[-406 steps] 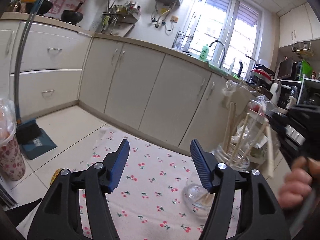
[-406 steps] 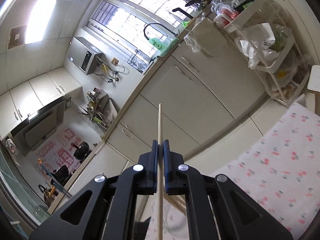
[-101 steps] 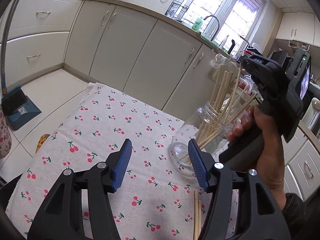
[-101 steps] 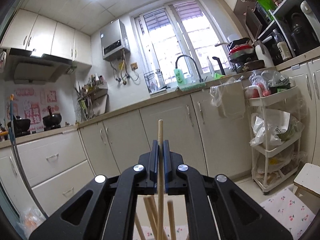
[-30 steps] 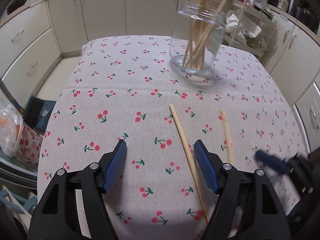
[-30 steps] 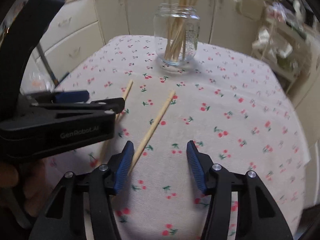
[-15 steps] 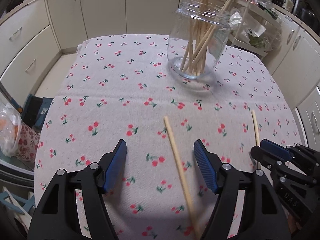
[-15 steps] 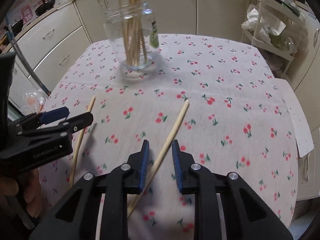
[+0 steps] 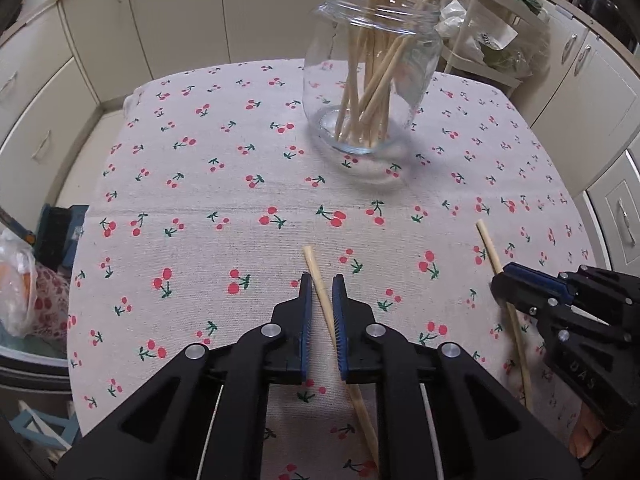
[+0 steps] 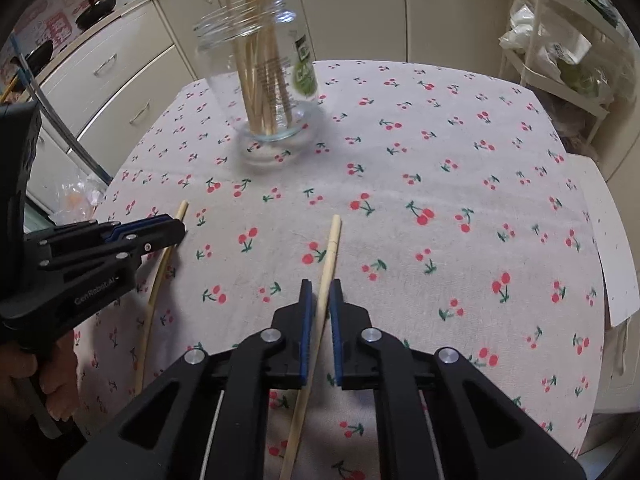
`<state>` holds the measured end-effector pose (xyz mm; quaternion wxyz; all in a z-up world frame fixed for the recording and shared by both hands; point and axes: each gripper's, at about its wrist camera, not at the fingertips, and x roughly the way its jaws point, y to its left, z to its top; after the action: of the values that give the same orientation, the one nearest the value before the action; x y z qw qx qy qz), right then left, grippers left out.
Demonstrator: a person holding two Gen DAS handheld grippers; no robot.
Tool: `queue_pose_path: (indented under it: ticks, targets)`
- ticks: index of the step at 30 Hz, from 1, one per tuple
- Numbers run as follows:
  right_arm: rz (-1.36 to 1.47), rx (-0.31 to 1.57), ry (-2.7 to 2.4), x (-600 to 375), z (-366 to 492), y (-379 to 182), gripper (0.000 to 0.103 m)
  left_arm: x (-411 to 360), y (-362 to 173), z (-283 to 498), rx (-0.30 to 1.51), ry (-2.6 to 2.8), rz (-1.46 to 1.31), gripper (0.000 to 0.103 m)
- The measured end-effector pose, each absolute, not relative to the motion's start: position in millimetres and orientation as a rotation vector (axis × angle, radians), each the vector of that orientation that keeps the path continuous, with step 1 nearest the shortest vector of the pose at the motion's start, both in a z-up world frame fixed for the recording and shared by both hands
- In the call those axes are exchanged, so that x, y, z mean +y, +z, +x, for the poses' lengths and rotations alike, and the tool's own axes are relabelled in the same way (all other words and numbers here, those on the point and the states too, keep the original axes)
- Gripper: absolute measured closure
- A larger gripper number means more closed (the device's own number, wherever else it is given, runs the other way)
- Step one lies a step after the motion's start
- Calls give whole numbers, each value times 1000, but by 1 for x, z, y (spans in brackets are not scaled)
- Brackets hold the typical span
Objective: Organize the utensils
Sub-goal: 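Grasp a stick with the left tool while the right tool grasps another stick, then lift both held sticks up toward the glass jar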
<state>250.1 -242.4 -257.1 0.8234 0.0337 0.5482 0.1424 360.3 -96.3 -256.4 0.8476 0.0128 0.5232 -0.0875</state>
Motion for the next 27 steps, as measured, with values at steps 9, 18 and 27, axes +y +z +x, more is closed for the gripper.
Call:
queue_pose_path:
  ticks: [9,18,27]
  targets:
    - [132,1153,301,-252,242,-260,97,-101,-257,358,1070,-215,1,99]
    - [492,1053,348,-286,238,-254,97,-83,-183,332,714,-299,-136,99]
    - [581,939,328,-295,236,-246,97,-65,-92,352,282,-196,-308,99]
